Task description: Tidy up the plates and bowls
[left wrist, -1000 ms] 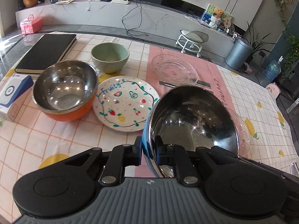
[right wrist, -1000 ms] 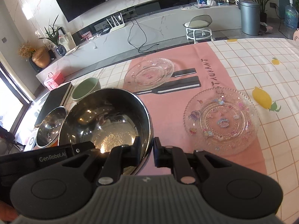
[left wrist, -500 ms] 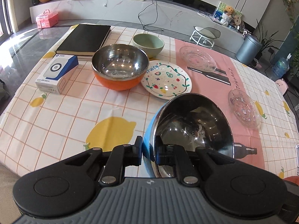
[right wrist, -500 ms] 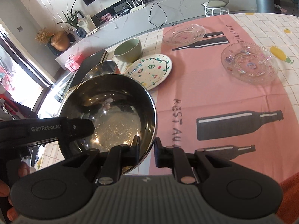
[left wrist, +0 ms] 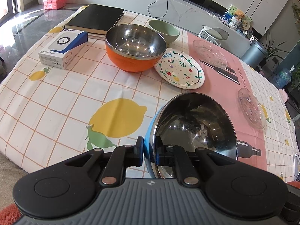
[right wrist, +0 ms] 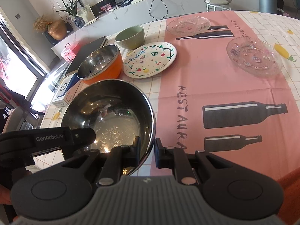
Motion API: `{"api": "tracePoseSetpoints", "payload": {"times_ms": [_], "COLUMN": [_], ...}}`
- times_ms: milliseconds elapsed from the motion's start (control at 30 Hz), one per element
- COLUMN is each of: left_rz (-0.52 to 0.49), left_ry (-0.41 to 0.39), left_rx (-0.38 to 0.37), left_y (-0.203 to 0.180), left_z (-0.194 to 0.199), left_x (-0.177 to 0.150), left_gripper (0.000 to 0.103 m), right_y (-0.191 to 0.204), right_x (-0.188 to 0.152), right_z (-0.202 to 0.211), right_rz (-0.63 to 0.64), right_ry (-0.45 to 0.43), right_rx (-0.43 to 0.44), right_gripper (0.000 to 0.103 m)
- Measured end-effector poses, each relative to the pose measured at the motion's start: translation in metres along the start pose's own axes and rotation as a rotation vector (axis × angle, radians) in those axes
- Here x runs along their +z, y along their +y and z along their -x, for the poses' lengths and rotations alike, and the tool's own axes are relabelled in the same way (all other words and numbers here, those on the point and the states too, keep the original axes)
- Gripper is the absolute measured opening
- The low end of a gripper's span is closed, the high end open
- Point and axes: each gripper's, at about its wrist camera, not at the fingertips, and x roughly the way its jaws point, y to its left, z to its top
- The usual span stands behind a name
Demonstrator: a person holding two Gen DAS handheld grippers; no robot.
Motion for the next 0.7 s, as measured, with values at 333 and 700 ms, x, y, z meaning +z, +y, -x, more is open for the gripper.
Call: {"api": "tracePoseSetpoints", "payload": {"times_ms": [333, 700], "left_rz": [0.027, 0.055], "left_ry": [0.008, 0.085], "left_rx": [0.004, 0.007], "left_y": [0.001, 0.001], "left_z": [-0.012, -0.036], "left_x": [0.009, 0.014], "left_gripper": [0.013, 0.013], "right_y": [-0.002, -0.013], "right_x": [0.007, 0.019], "right_z": [-0.014, -0.03], "right_rz": [-0.014, -0.057], "right_ry": [0.013, 0.054], "right_rx": [-0.008, -0.014], "right_gripper": [0.013, 0.013]}}
